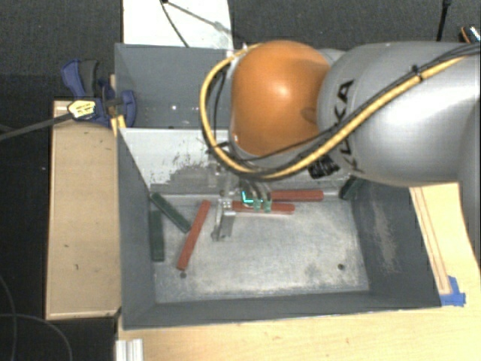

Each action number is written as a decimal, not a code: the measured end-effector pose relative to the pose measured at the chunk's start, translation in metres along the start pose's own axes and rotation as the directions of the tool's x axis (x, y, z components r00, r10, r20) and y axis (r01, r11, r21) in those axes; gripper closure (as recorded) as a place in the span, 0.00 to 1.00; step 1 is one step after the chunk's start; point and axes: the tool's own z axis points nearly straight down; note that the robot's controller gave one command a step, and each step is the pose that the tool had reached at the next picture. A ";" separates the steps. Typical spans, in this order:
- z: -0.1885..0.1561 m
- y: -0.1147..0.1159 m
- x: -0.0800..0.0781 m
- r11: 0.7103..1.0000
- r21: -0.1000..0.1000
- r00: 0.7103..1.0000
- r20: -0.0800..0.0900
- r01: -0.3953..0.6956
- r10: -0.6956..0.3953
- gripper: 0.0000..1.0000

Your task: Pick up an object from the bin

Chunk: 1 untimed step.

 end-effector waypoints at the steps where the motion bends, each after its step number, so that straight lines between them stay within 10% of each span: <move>1: 0.171 0.006 -0.014 0.999 0.001 0.999 0.000 -0.041 0.041 0.00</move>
Offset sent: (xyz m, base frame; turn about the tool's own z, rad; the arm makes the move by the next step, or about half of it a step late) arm 0.0144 0.0066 -0.1671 0.0450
